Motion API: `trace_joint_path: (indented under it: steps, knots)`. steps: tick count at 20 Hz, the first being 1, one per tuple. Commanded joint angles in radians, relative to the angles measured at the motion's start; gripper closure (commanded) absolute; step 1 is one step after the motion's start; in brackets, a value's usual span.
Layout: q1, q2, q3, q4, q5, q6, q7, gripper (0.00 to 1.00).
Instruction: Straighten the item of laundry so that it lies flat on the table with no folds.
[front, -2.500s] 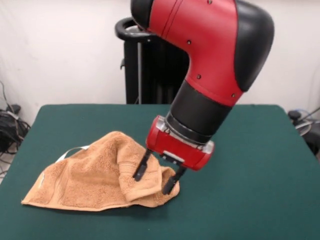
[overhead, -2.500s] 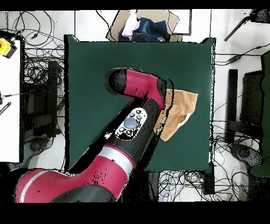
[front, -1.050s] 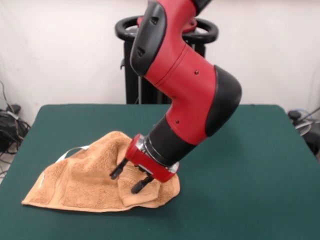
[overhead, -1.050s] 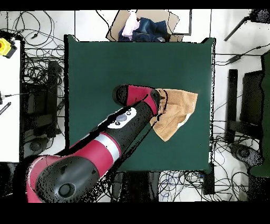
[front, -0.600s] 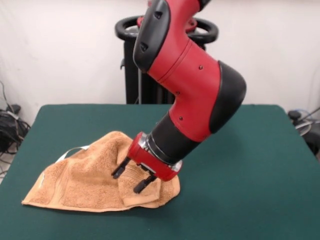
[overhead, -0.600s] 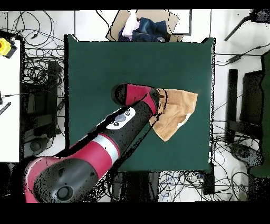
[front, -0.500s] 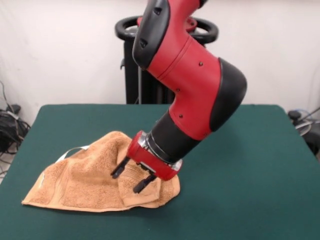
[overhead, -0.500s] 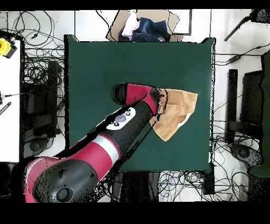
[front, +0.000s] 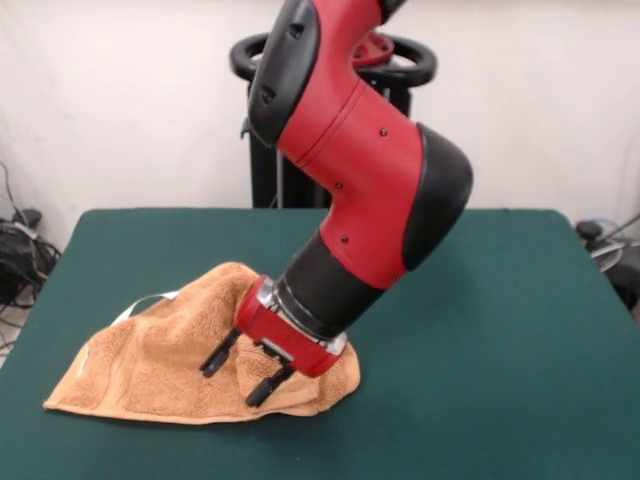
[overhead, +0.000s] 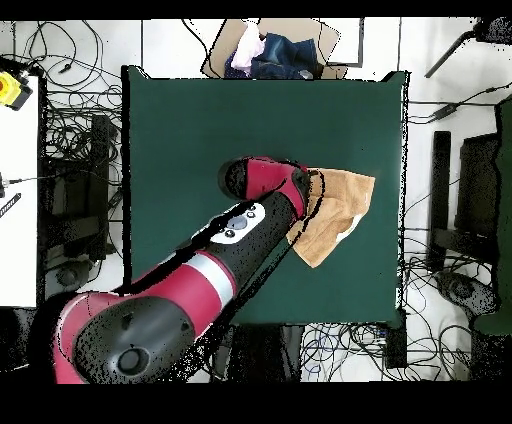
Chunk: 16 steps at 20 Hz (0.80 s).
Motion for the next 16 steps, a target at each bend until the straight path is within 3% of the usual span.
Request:
trace_joint_path:
  steps: [1,5,11,16]
  knots:
    - [-0.034,0.056,0.142,0.045,0.05,-0.044,0.263,0.0]
    - [-0.066,-0.006,0.235,0.084,0.049,-0.022,0.212,0.0]
    - [-0.236,-0.271,0.55,0.315,-0.041,-0.066,-0.018,0.0]
    - [-0.266,-0.306,0.586,0.335,-0.096,-0.059,-0.02,0.0]
